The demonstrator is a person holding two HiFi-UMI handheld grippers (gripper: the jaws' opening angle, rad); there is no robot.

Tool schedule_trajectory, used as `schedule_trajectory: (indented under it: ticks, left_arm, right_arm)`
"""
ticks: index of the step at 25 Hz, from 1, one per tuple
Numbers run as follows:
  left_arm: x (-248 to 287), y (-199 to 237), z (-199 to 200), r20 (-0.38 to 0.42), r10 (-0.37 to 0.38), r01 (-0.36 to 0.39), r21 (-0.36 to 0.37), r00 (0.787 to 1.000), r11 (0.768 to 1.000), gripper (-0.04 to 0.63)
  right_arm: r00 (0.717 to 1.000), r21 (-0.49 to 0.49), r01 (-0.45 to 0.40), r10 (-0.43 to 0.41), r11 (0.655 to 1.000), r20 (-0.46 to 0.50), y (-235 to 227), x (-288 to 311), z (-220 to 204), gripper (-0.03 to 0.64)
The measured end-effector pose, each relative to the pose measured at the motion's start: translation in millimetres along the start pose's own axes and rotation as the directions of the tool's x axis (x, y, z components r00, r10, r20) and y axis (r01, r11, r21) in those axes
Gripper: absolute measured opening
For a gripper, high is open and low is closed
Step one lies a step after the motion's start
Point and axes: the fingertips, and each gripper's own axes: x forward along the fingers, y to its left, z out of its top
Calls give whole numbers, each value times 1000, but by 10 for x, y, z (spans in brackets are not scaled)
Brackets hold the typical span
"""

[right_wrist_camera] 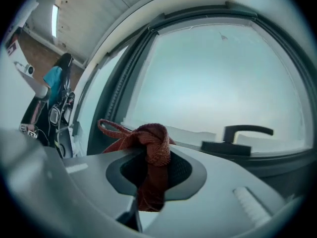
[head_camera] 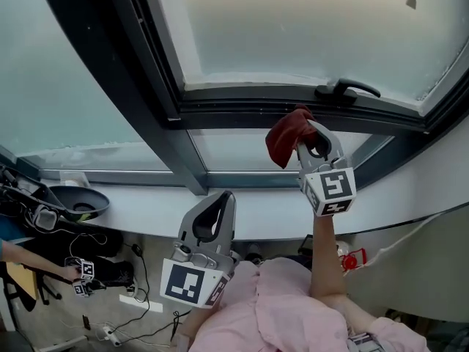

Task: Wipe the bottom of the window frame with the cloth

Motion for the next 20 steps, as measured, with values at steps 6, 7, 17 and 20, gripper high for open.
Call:
schedule_trajectory:
  ticks: [6,7,17,20]
  left_arm:
    - [-205,360,161,-3,20,-20,18,1000,1000,-2]
    - [-241,425,184,-2,25,-25,22,1000,999,-2]
    - [-666,1073,301,9,128,-129,53,992,990,-2]
    - [-770,1226,310,13,162,-163,57,987,985,-2]
  right_arm:
    - [983,0,-182,182,983,7,1103,405,160,75]
    - [978,-3,-208,208,978,5,1262,473,174,75]
    - [947,-18,-320,319,947,-23,2174,1022,155,75]
    - [947,-6,-318,318,948,-38,2258,1159,104,75]
